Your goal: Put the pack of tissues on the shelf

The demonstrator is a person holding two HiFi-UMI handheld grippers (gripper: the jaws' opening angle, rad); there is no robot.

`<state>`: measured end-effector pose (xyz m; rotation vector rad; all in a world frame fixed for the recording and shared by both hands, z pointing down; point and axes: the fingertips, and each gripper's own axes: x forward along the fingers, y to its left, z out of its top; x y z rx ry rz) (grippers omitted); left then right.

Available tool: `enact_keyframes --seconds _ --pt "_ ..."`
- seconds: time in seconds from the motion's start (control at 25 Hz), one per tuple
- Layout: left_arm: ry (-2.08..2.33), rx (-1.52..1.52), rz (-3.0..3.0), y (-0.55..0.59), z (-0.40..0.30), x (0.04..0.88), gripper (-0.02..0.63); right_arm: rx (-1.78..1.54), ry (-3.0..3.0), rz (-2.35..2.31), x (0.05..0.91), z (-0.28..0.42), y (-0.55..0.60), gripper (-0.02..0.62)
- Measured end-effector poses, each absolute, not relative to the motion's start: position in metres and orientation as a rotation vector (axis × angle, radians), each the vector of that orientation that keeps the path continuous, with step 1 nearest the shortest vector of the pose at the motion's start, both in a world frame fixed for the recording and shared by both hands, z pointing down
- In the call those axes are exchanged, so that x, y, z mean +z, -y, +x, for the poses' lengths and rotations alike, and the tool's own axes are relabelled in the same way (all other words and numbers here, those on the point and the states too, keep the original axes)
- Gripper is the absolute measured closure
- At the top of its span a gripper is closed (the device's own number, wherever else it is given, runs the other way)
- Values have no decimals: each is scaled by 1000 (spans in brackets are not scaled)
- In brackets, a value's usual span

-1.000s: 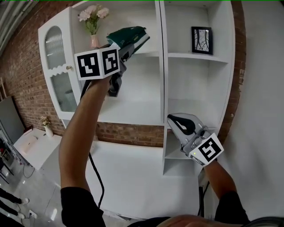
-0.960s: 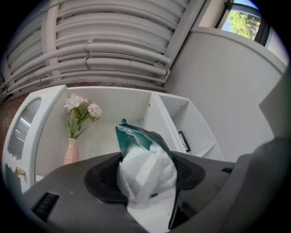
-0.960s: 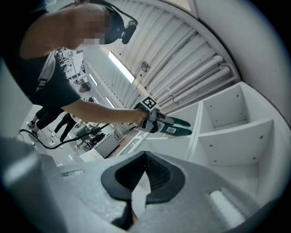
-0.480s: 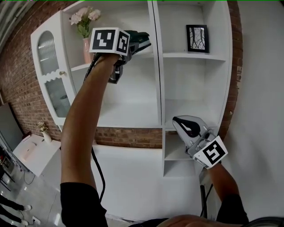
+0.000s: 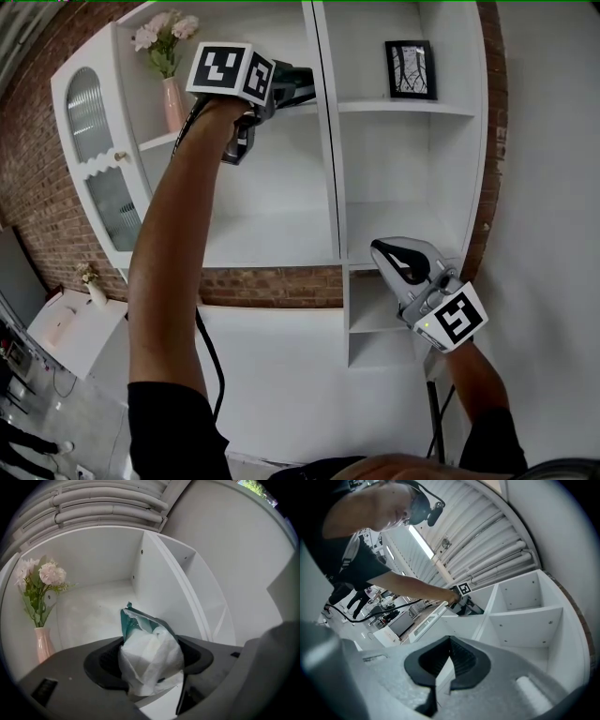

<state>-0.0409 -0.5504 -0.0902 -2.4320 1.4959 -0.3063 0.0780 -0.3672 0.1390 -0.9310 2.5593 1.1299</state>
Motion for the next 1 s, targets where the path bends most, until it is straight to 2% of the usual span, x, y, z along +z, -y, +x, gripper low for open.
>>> enact_keyframes --seconds 0.2,0.32,0.56,0.88,1.0 --pt "-1457 -193 -2377 542 -44 -103 220 1140 -2565 -920 141 66 368 594" --pt "-1449 -55 -2324 529 -52 -122 196 1140 -2565 -916 141 60 368 594" --pt "-1366 70 -2301 492 -59 -126 195 1123 -2560 -903 137 49 369 594" --pt "-1289 245 -2269 440 -71 -68 201 1048 -2538 -839 127 30 365 594" --pt "-1255 293 -2274 425 -72 -32 241 994 -2531 -827 127 26 363 594"
